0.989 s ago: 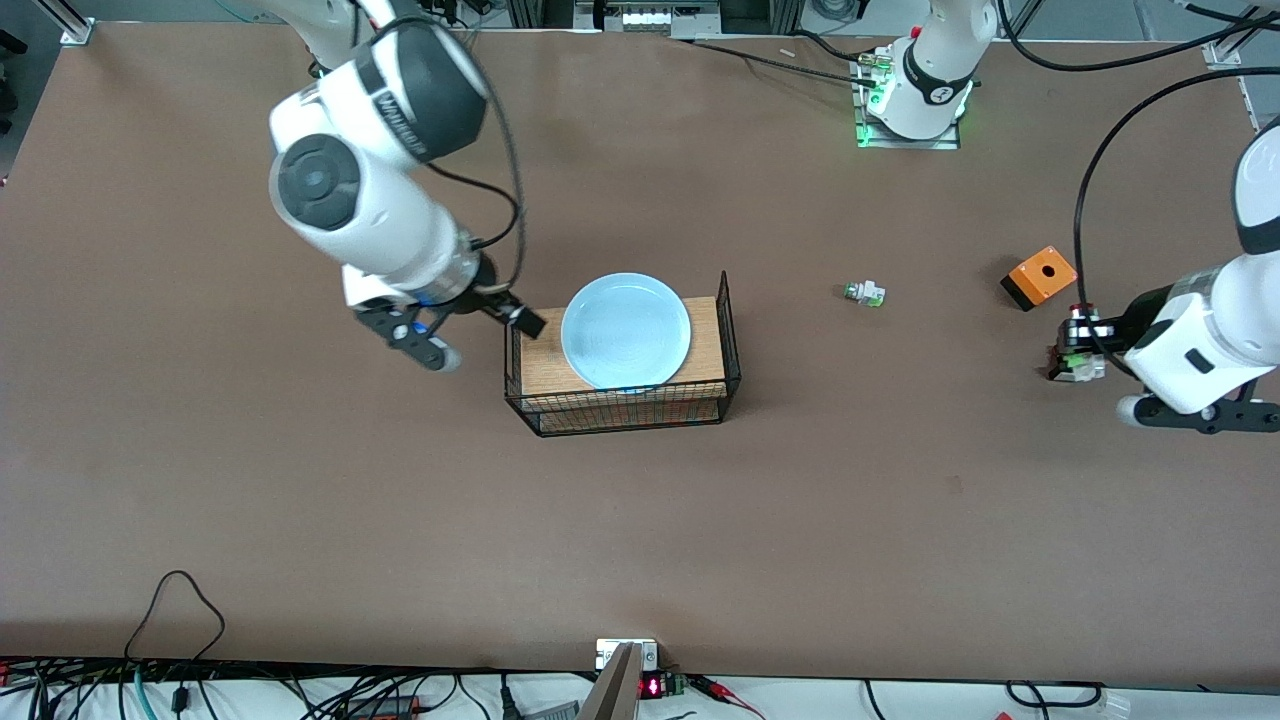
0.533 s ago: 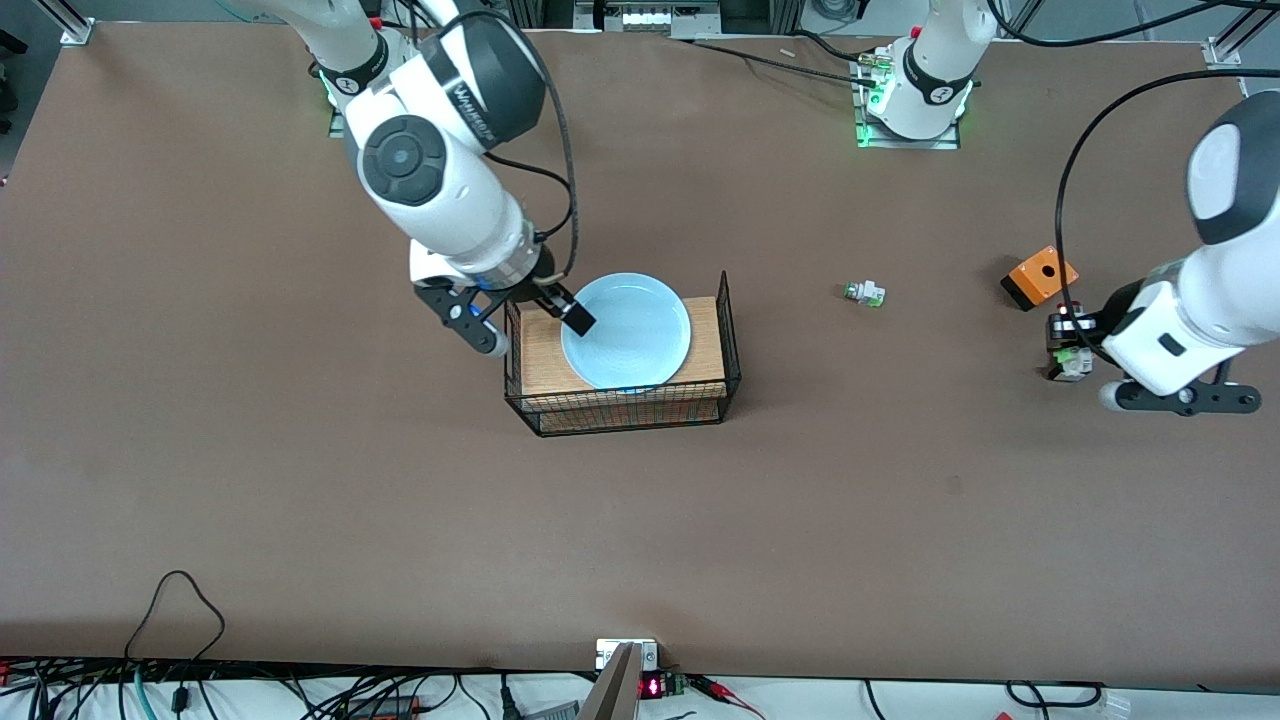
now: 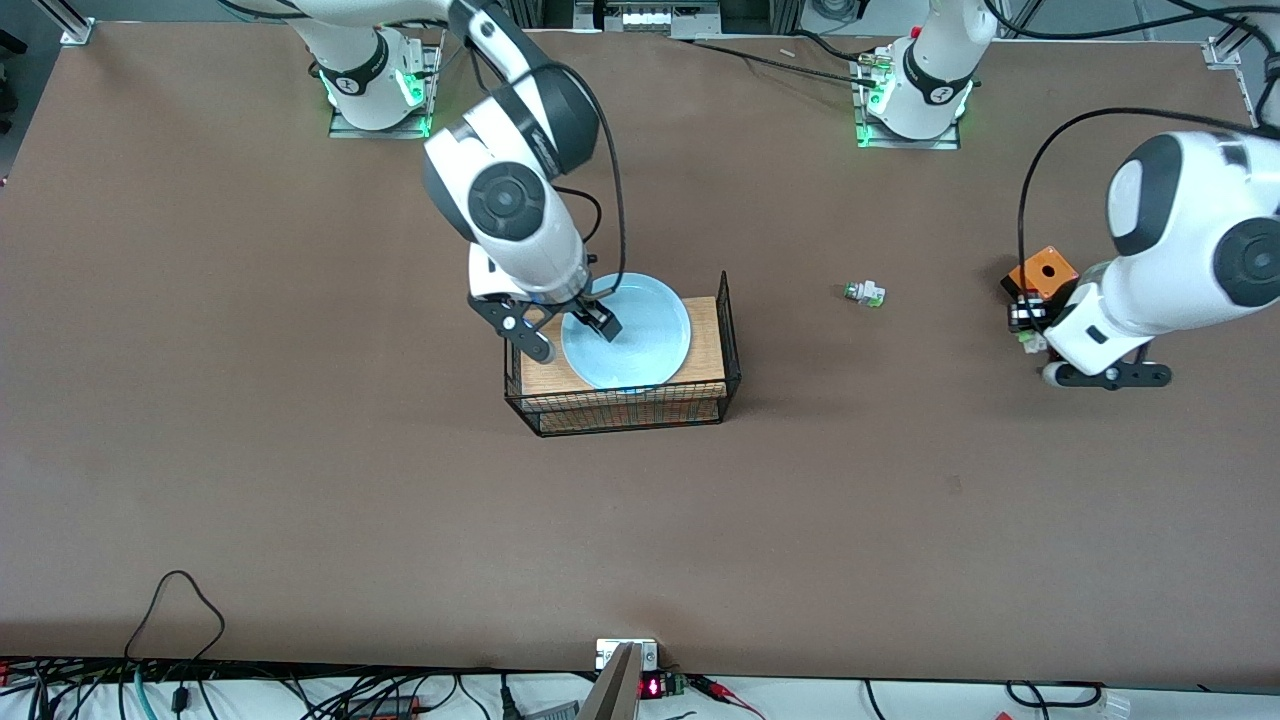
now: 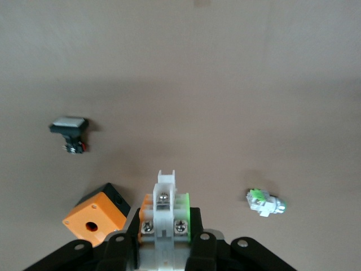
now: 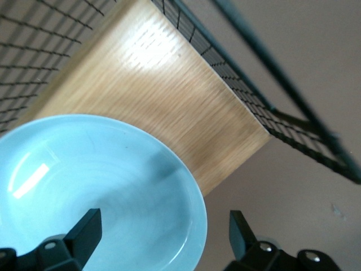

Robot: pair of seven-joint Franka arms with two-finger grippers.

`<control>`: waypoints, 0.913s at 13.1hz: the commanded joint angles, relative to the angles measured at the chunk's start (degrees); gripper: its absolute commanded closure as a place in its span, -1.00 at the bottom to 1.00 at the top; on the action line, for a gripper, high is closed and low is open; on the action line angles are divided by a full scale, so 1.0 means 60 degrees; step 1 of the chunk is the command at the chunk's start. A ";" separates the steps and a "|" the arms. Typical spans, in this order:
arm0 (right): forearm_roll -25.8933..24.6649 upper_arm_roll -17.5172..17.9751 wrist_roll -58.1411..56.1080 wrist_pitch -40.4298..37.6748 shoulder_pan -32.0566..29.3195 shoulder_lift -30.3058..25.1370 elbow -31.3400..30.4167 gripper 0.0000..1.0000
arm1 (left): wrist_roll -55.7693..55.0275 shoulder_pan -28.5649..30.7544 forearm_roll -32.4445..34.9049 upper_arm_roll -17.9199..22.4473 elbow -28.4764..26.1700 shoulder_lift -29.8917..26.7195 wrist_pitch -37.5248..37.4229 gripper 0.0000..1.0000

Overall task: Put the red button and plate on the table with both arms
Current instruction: 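Lower the button near the orange box while the right gripper grips the plate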

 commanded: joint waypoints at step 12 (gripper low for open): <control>-0.0859 -0.0074 0.0072 -0.0163 0.0485 0.0154 0.0122 -0.57 | 0.0131 0.0137 -0.0084 -0.0001 -0.2911 0.1362 0.5143 1.00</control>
